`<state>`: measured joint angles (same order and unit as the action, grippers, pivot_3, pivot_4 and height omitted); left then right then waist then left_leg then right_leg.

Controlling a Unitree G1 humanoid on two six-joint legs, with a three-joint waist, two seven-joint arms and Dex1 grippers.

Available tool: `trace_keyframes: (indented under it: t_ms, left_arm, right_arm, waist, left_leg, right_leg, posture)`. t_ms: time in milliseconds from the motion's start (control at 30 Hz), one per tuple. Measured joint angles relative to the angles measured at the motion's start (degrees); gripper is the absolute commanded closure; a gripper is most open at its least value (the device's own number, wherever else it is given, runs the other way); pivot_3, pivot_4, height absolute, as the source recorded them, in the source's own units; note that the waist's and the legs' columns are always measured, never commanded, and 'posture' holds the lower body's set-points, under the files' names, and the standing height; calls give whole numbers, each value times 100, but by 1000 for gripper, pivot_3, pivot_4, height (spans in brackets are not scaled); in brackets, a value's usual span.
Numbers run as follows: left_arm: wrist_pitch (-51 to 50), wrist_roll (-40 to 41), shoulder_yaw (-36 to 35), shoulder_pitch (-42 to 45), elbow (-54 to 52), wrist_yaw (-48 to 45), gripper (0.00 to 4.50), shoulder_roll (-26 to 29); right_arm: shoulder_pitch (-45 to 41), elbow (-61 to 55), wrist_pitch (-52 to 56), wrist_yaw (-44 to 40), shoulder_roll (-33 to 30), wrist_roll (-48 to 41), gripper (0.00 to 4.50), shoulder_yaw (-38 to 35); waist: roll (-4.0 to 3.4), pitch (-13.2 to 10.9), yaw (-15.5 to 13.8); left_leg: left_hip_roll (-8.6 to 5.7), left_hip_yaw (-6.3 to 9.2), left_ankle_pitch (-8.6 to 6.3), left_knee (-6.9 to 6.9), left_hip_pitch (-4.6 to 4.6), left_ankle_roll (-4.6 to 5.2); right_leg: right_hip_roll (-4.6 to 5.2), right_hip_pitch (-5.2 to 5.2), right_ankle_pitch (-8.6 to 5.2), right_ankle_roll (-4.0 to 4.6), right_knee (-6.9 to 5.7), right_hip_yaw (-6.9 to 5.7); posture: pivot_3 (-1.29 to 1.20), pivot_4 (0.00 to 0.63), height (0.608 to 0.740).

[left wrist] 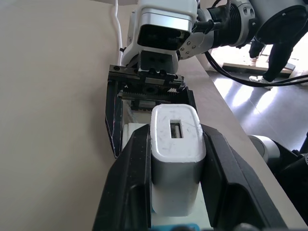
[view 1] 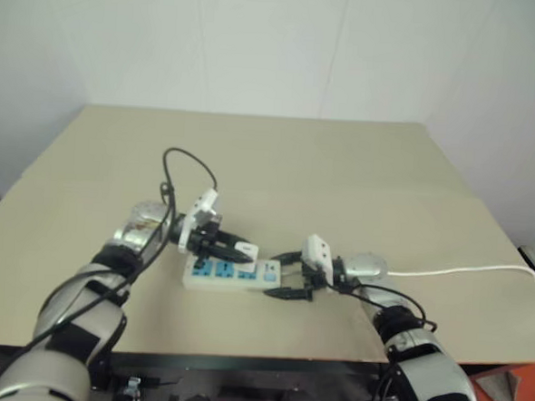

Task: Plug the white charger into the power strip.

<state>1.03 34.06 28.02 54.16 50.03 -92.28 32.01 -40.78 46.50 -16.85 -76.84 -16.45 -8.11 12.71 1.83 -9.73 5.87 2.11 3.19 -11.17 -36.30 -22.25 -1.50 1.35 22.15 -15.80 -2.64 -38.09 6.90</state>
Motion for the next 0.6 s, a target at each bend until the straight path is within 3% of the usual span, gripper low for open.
trace_keyframes:
  t_ms: [600]
  left_arm:
    - [-492, 208, 53, 42, -143, 11, 3488, -81]
  right_arm:
    - [0, 18, -1, 29, 4, 14, 1077, 11]
  waist:
    - [0, 0, 10]
  left_leg:
    - [0, 0, 0, 1, 1, 0]
  right_leg:
    - [-1, -1, -1, -1, 0, 1]
  posture:
    - [0, 150, 740]
